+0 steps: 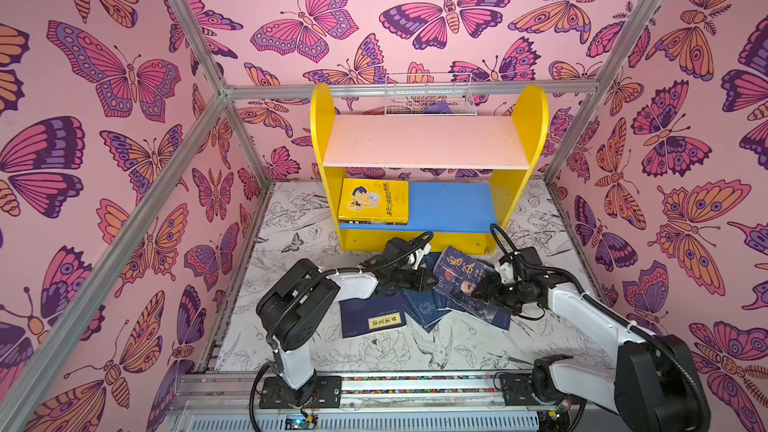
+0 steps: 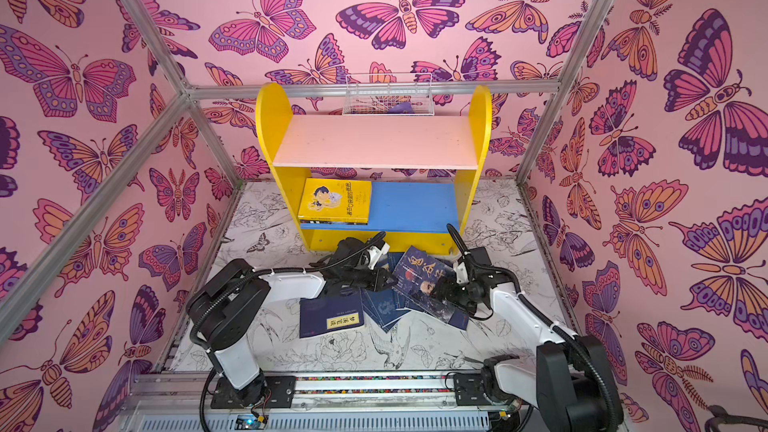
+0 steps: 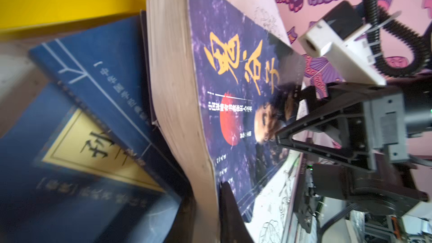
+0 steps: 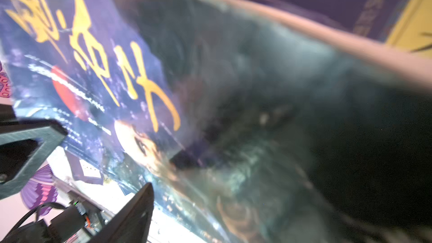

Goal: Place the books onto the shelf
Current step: 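Grasp the thick purple-covered book on the table pile with both grippers, then lift the purple book upright with both grippers toward the shelf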

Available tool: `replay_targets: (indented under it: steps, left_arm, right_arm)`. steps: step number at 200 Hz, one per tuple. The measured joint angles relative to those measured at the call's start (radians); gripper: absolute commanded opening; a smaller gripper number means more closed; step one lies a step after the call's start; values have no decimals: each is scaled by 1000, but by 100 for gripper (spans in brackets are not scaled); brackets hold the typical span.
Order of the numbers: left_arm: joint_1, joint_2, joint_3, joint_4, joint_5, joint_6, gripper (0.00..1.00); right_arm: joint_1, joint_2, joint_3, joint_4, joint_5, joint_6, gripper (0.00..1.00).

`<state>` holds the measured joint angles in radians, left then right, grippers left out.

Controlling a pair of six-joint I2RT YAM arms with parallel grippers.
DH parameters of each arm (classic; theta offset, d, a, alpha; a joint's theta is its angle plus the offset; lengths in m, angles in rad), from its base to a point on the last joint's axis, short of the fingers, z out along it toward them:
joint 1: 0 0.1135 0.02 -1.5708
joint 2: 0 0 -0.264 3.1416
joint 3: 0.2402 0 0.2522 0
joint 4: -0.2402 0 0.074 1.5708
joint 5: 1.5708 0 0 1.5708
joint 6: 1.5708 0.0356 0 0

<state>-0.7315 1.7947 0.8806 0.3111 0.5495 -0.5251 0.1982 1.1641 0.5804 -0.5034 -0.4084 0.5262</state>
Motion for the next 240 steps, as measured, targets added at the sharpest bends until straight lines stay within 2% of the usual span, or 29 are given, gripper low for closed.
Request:
replay_targets:
  steps: [20, 39, 58, 80, 91, 99, 111, 127, 152, 172, 202, 240]
  left_arm:
    - [0, 0, -1, 3, -4, -9, 7]
    - [0, 0, -2, 5, -17, -15, 6]
    - [0, 0, -7, 8, -26, -19, 5]
    - [5, 0, -16, 14, -33, -23, 5]
    - [9, -5, -25, 26, -33, -23, 5]
    - [11, -15, -35, 33, -31, -25, 7]
    - [15, -43, -61, 42, -30, -32, 23]
    - [32, -111, -123, 64, -37, -40, 40]
    - [88, -281, -235, 79, -37, -76, 54]
    - [158, -476, -290, 79, -20, -103, 63]
    - [253, -768, -342, 68, 6, -151, 70]
    - [297, -950, -370, 51, 17, -199, 71]
  right_arm:
    - [0, -84, -1, -11, 5, 1, 76]
    - [0, -147, -1, -18, 3, 5, 68]
    - [0, -183, -1, -19, 0, 23, 46]
    - [0, -212, -1, -12, -13, 32, 12]
    - [0, -224, -1, -10, -16, 31, 0]
    - [0, -229, -1, -12, -20, 26, 0]
    - [1, -235, -1, -13, -42, 25, 0]
    - [4, -244, 9, -7, -116, 28, 0]
    - [23, -245, 69, 51, -276, 51, 0]
    - [27, -241, 127, 149, -391, 100, 0]
    - [42, -205, 212, 327, -500, 162, 0]
    - [120, -100, 278, 449, -572, 185, 0]
